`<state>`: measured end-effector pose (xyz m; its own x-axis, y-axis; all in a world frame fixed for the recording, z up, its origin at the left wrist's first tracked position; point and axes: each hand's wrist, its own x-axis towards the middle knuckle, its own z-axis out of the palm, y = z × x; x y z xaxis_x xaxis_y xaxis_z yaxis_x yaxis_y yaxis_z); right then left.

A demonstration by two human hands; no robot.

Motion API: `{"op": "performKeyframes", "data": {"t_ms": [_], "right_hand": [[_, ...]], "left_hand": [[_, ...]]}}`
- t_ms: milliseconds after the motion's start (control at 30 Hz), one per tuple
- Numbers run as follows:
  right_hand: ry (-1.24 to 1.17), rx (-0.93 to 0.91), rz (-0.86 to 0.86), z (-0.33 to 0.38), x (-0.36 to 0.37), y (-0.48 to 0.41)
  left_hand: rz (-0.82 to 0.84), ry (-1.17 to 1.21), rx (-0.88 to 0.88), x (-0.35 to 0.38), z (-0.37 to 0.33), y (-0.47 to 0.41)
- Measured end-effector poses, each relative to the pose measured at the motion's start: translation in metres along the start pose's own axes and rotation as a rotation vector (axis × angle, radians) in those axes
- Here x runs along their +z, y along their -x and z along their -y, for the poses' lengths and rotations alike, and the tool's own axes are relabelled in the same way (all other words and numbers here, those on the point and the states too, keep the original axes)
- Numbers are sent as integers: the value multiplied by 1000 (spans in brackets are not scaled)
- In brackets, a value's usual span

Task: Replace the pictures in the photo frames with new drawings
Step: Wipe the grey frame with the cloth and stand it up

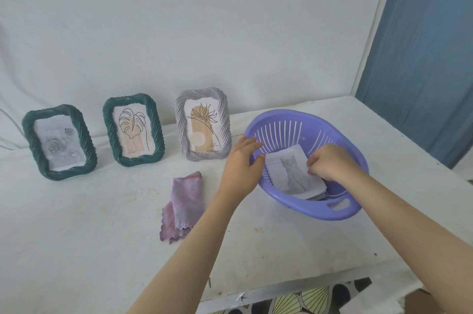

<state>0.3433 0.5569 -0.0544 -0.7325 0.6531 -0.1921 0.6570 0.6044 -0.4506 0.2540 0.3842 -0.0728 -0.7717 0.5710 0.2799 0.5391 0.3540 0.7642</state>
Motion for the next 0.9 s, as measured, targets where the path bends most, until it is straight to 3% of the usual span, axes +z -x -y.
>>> {"op": "performKeyframes", "data": {"t_ms": [167,300,400,500,567,700,800,900], "right_hand": [[74,-47,9,3,-1,7],[70,-117,-95,14,-10,22],[-109,-251,-214,31,-10,40],[-327,-461,-318,53,-2,64],[-424,-592,-340,69,8,82],[-507,-715,-278,92,47,101],[-497,-668,-157,100,84,93],[-540,-543,-48,103,113,83]], "left_hand": [[-38,110,13,-5,-4,5],[-171,80,29,-21,-1,19],[-313,-86,-103,-40,20,36],[-436,-259,-387,-64,45,53],[-410,-283,-564,-79,58,62],[-230,-23,-712,-99,73,66],[-143,28,-784,-110,82,60],[-106,73,-716,-121,85,57]]}}
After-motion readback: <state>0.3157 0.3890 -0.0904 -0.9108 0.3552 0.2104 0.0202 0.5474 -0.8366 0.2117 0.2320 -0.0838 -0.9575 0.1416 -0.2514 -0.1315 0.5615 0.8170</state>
